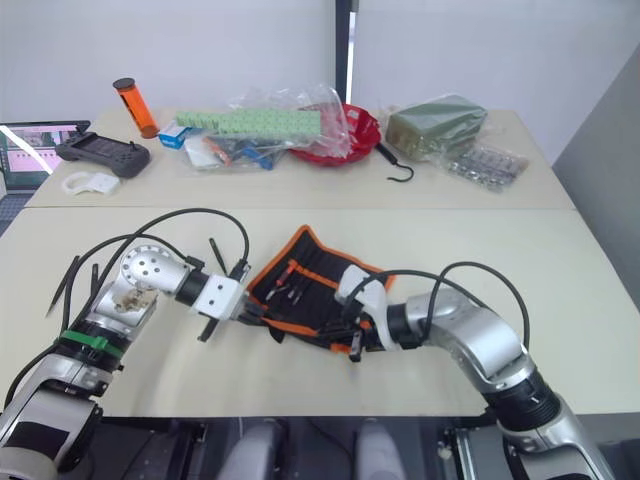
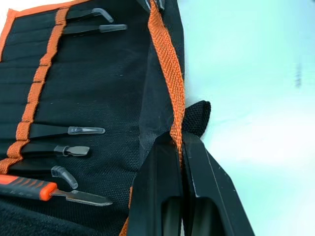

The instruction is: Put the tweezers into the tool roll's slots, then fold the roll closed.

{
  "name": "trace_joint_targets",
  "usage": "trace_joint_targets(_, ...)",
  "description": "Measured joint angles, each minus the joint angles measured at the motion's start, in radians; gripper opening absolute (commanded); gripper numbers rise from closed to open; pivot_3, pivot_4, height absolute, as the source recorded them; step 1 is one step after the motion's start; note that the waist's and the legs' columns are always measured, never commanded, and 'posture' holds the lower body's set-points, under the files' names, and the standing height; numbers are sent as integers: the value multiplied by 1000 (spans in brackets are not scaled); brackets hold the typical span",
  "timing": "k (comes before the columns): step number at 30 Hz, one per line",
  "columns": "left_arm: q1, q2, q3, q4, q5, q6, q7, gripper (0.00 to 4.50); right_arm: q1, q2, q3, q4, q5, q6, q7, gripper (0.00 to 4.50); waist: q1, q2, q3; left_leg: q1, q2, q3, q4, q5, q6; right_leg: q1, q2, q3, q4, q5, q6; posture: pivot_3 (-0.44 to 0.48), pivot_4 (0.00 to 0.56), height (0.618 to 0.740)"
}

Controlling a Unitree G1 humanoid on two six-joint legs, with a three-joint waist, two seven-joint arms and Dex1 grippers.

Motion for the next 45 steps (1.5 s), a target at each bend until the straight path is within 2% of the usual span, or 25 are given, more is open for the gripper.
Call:
trace_joint_targets(6, 94, 28, -13, -110, -13, 63, 3, 0, 46, -2, 38, -4, -3, -2, 6, 23, 1, 0, 0, 1, 0, 0, 1, 0, 0, 1, 0, 0, 0, 0, 0, 0, 150, 740)
trace_joint_targets(15, 99, 29, -30, -134, 17, 83, 39, 0, 65, 10, 39, 21, -1, 6, 6, 23, 8, 0, 0, 1, 0, 0, 5, 0, 0, 3, 0, 0, 0, 0, 1, 0, 150, 740)
trace_joint_targets(16, 99, 29, -31, -137, 16, 96, 40, 457, 65, 11, 39, 24, -1, 6, 6, 0, 8, 0, 0, 1, 0, 0, 5, 0, 0, 3, 0, 0, 0, 0, 1, 0, 150, 740)
trace_joint_targets(18, 99, 30, -31, -148, -1, 163, 34, 838, 72, 11, 39, 27, -3, 6, 6, 0, 8, 0, 0, 1, 0, 0, 5, 0, 0, 3, 0, 0, 0, 0, 1, 0, 150, 740)
trace_joint_targets(24, 104, 74, -20, -183, -83, 312, -28, 2845, 77, 11, 39, 33, -2, 7, 8, 0, 5, 0, 0, 0, 1, 0, 5, 0, 0, 2, 1, 0, 0, -1, 1, 0, 150, 740)
trace_joint_targets(29, 105, 70, 74, -253, -277, 560, -29, 4483, 77, 9, 44, 38, -3, 7, 13, 0, 6, 0, 0, 0, 1, 0, 6, 0, 0, 2, 1, 0, 0, -1, 1, 0, 150, 740)
trace_joint_targets(31, 90, 29, 131, -262, -355, 660, 21, 4483, 77, 7, 46, 38, -3, 7, 16, 0, 7, 0, 0, 0, 0, 0, 7, 0, 0, 2, 1, 0, 1, -1, 1, 0, 150, 740)
trace_joint_targets(32, 80, 5, 151, -265, -386, 695, 50, 4309, 77, 7, 47, 38, -3, 7, 18, 0, 8, 0, 0, 0, 0, 0, 7, 0, 0, 2, 1, 0, 1, -1, 1, 0, 150, 740)
trace_joint_targets(36, 79, -25, 173, -292, -432, 787, 115, 3083, 77, 2, 48, 38, -1, 7, 38, 0, 3, 0, 0, 0, 1, 0, 7, -1, 1, 2, 1, 0, 2, -1, 1, 0, 150, 740)
trace_joint_targets(45, 170, -25, 57, -376, -320, 823, 233, 24, 78, -15, 47, 28, -1, 0, 58, 0, 8, 0, 0, 0, 0, 0, 7, -1, 1, 2, 0, 0, 1, -1, 1, 0, 150, 740)
